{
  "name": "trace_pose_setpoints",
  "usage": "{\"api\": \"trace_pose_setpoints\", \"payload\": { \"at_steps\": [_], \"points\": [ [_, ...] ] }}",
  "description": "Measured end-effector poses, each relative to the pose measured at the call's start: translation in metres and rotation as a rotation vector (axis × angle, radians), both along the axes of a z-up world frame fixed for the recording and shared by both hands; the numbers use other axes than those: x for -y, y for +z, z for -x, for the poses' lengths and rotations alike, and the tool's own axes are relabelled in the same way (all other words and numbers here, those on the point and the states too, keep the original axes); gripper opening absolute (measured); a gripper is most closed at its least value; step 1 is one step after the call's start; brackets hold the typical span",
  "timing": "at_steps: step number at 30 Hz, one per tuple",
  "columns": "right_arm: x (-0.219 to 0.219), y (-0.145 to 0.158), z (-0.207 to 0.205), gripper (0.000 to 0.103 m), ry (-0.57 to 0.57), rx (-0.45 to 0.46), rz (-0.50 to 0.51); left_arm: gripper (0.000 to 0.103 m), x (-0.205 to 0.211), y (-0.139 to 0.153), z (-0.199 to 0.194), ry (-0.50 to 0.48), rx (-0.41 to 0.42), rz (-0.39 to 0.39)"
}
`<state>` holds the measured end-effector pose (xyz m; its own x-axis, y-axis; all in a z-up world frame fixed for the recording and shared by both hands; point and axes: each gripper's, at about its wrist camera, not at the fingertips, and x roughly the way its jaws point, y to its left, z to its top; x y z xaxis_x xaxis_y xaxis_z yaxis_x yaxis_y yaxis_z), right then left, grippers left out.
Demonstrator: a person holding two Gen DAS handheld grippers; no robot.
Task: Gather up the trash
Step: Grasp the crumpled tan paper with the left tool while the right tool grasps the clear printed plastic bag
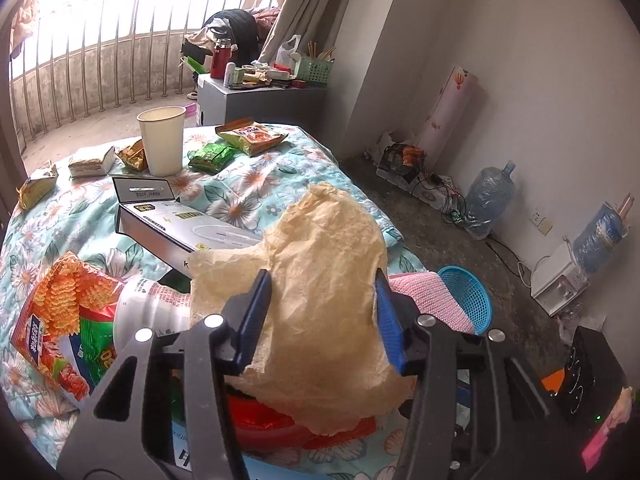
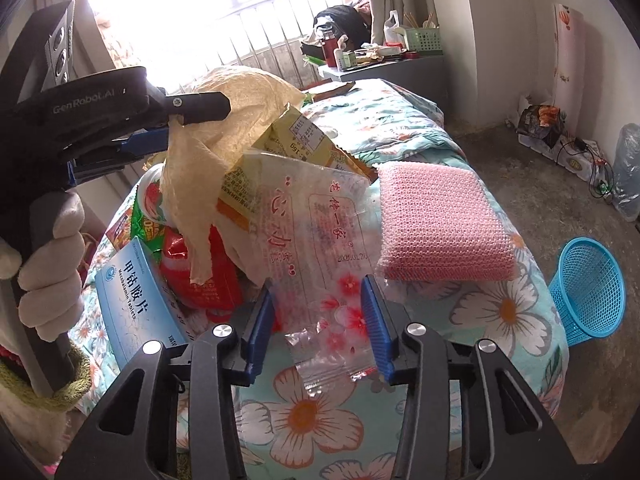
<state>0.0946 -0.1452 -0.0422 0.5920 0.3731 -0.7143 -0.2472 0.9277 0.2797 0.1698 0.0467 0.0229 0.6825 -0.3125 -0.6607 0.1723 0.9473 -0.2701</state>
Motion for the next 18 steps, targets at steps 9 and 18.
{"api": "trace_pose_setpoints", "payload": {
  "at_steps": [9,18],
  "points": [
    [0.005,0.013,0.016,0.009,0.011,0.020,-0.051,0.005,-0.006,0.013,0.022,-0.014,0.063,-0.035],
    [0.008,0.041,0.047,0.004,0.022,0.110,-0.048,0.001,-0.026,0.056,0.061,0.020,0.208,0.005]
  ]
}}
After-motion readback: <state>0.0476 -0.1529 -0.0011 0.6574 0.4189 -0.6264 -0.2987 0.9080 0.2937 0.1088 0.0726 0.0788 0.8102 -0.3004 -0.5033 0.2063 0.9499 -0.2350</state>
